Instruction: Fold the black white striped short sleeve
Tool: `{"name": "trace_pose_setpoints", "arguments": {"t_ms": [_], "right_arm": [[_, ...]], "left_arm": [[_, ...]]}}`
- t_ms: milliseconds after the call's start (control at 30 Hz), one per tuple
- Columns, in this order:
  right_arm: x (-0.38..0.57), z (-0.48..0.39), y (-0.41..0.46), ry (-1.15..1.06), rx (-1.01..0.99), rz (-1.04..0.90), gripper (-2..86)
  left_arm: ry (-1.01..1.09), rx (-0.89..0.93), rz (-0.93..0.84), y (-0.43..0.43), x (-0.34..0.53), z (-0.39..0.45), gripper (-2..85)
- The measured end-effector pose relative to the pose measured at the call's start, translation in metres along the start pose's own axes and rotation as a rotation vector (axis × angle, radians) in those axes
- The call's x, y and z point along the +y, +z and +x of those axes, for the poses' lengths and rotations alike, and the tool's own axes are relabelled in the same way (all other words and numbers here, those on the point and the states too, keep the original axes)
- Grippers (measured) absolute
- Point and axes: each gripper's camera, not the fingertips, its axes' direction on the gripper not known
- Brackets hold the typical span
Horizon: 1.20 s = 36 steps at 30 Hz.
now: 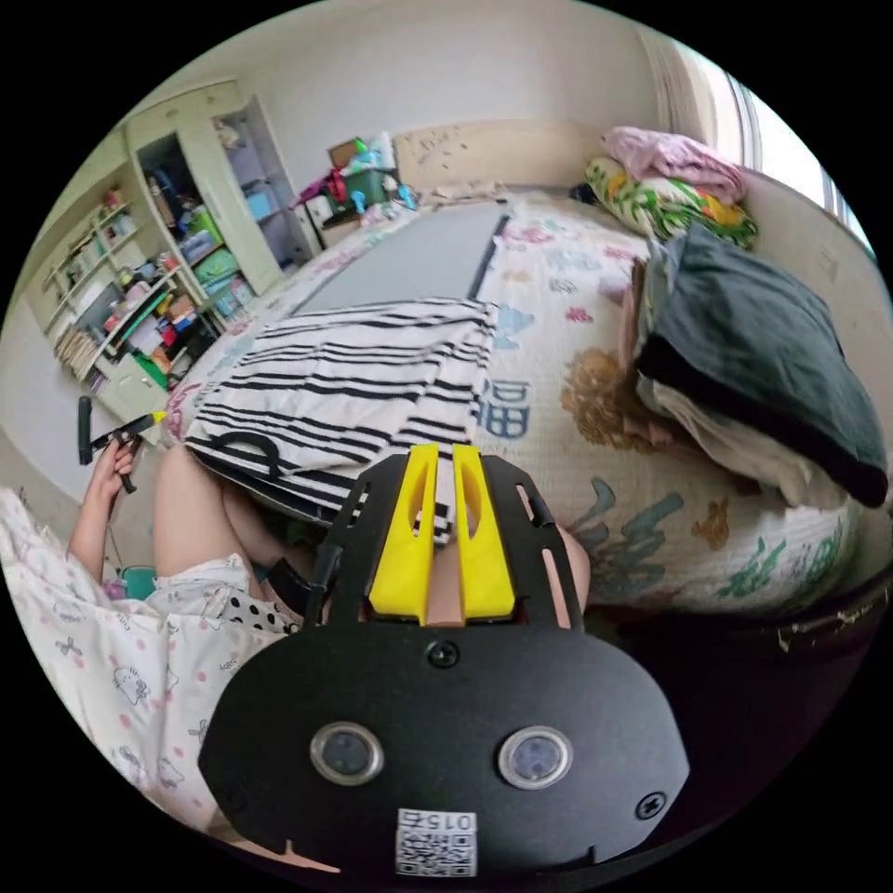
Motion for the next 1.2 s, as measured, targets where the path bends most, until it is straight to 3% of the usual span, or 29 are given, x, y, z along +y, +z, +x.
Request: {"name": "trace_pose_setpoints", "arguments": {"t_ms": [67, 267, 467, 600, 733, 867, 1000, 1100, 1200], "right_arm": [[-0.003, -0.027, 0.012, -0.123, -0.125, 0.012, 6.8], [0.0, -0.092, 0.068, -0.367, -0.27, -0.077, 10.2], [0.012, -0.128, 0.136, -0.49, -0.28, -0.267, 11.9], [0.014, -0.135, 0.16, -0.495, -0.259, -0.305, 11.4], [0.021, -0.145, 0.179, -0.55, -0.146, -0.27, 6.4], [0.007, -0.145, 0.194, -0.53, -0.193, -0.319, 3.1], [-0.017, -0.143, 0.205, -0.513, -0.262, -0.38, 0.2], [-0.058, -0.139, 0.201, -0.53, -0.3, -0.377, -0.5], [-0.174, -0.127, 0.176, -0.473, -0.206, -0.179, -0.5]], "left_arm": [[0.172, 0.159, -0.045, 0.021, -0.03, 0.034, 5.2], [0.341, 0.309, -0.111, 0.08, -0.082, 0.083, 8.1], [0.456, 0.25, -0.295, 0.125, -0.121, 0.104, 10.6], [0.494, 0.237, -0.314, 0.13, -0.141, 0.109, 10.4], [0.56, 0.252, -0.347, 0.131, -0.159, 0.114, 9.6], [0.634, 0.193, -0.382, 0.133, -0.172, 0.122, 6.8], [0.621, 0.25, -0.446, 0.137, -0.194, 0.112, 2.6], [0.652, 0.318, -0.298, 0.114, -0.234, 0.094, 1.4], [0.597, 0.322, -0.058, 0.091, -0.335, 0.067, 1.3]]}}
